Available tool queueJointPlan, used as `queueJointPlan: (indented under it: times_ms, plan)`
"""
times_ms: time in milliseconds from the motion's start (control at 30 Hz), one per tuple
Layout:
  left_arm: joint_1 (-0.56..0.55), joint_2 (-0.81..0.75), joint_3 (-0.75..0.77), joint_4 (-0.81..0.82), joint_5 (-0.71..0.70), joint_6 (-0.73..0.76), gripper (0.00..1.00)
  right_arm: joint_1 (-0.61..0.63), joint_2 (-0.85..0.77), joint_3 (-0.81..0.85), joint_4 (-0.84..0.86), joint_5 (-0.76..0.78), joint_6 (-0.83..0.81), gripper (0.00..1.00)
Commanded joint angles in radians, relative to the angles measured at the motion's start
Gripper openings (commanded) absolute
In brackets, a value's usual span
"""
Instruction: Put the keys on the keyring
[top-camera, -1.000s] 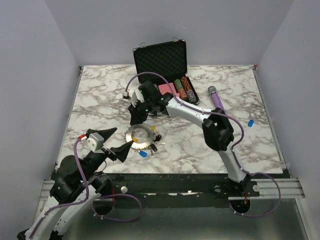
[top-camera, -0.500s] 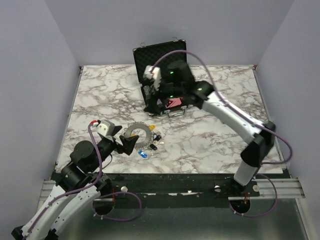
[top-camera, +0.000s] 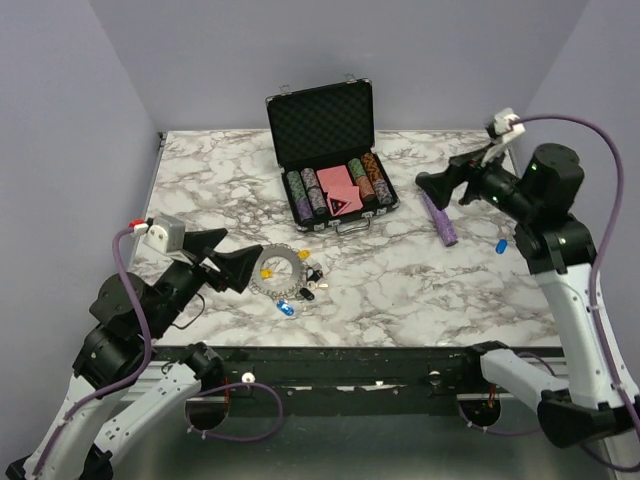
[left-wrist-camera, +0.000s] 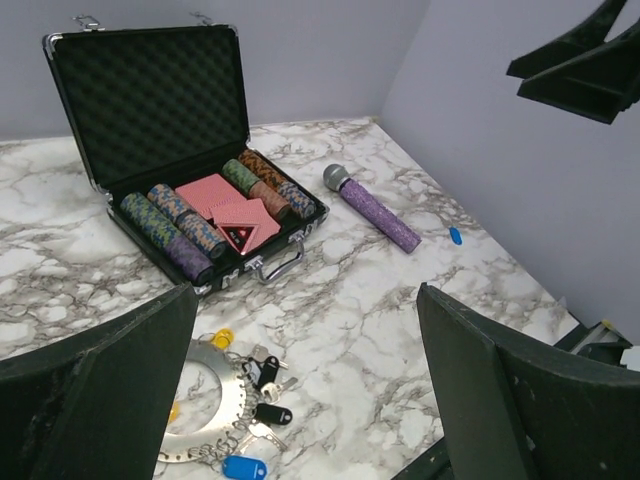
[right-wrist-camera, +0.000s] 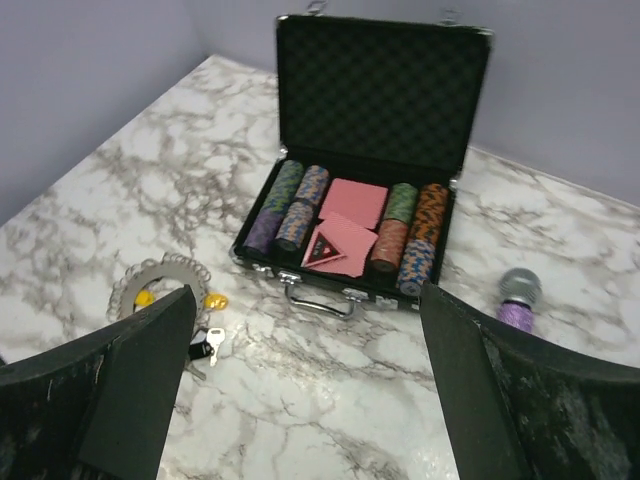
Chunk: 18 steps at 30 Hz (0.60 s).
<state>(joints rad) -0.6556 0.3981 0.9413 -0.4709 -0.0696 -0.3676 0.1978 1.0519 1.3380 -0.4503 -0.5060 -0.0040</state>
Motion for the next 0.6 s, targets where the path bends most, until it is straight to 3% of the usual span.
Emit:
queueJointPlan:
  times_ms: [0, 200, 567]
  plan:
    - [0.005, -0.041, 0.028, -0.115, -0.001, -0.04, 0.99, -0.067, -0.151, -0.057, -0.05, 0.164, 0.157, 1.0]
    - [0.007, -0.088, -0.002, -0.155, -0.006, -0.073, 0.99, -0.101, -0.26, -0.095, -0.09, 0.283, 0.183, 1.0]
    - [0.005, -0.117, 0.005, -0.156, 0.04, -0.056, 0.99, -0.152, -0.309, -0.121, -0.042, 0.265, 0.165, 1.0]
